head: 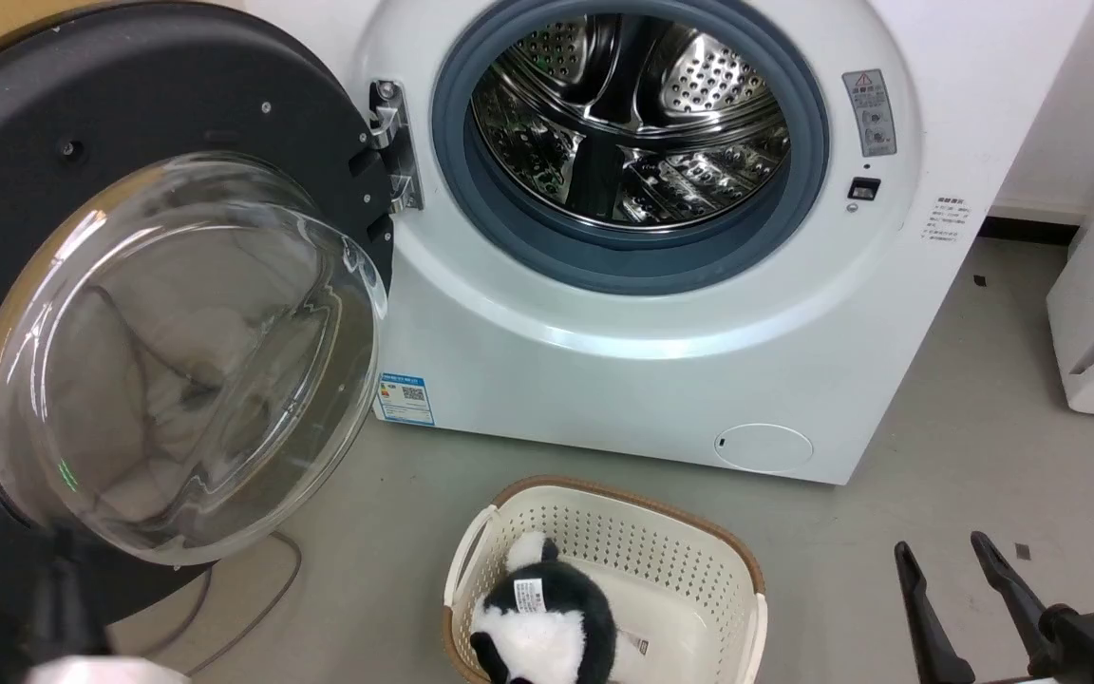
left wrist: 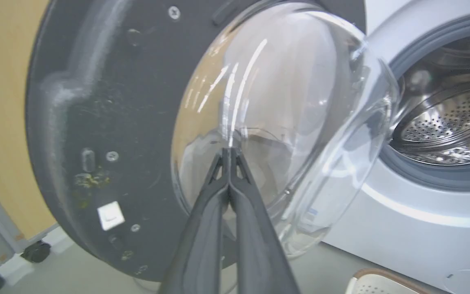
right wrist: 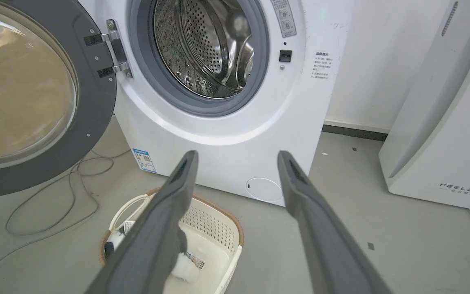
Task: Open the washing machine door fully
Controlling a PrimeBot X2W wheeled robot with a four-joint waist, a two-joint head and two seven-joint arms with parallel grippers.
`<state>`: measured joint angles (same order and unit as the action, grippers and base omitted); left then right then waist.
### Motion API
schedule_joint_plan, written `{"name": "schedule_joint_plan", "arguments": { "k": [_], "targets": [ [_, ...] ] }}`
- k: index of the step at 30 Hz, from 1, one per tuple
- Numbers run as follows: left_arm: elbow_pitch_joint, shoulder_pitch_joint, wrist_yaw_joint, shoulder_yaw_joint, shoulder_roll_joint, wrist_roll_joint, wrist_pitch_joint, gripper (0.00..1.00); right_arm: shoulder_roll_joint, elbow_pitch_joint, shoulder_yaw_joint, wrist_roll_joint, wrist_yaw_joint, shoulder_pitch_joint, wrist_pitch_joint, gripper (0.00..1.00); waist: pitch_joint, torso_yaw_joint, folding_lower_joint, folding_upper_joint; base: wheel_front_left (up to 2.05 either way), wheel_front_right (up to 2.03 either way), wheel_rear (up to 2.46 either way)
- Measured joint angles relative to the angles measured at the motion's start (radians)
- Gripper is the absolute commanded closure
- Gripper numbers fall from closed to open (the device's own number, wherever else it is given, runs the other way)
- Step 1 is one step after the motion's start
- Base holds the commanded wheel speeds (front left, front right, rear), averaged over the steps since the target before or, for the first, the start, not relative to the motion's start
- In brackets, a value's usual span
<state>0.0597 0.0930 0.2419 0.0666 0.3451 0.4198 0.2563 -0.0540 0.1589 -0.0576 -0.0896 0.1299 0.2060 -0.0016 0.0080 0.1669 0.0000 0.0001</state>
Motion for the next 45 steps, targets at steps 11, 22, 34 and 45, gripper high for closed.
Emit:
{"name": "schedule_joint_plan", "arguments": {
  "k": [11, 22, 34, 45],
  "targets": [
    [-0.084, 0.116, -0.023, -0.157, -0.090, -0.053, -0.019, 0.00, 0.000, 0.002, -0.003, -0.003, 0.000, 0.000, -0.003, 0.00, -0.014, -0.008, 0.0000, 0.0000, 0.00, 0.00, 0.00],
    [-0.036, 0.057, -0.047, -0.280, -0.118, -0.127, -0.026, 0.00, 0.000, 0.022, 0.006, 0.012, 0.000, -0.005, 0.001, 0.00, -0.029, -0.081, 0.0000, 0.0000, 0.00, 0.00, 0.00],
    [-0.050, 0.024, -0.048, -0.310, -0.112, -0.147, -0.042, 0.00, 0.000, 0.031, 0.016, 0.013, 0.000, -0.004, 0.014, 0.00, -0.050, -0.156, 0.0000, 0.0000, 0.00, 0.00, 0.00],
    [-0.062, 0.025, -0.047, -0.318, -0.110, -0.145, -0.054, 1.00, 0.000, 0.031, 0.024, 0.011, 0.000, -0.004, 0.014, 1.00, -0.049, -0.164, 0.0000, 0.0000, 0.00, 0.00, 0.00]
  ]
}}
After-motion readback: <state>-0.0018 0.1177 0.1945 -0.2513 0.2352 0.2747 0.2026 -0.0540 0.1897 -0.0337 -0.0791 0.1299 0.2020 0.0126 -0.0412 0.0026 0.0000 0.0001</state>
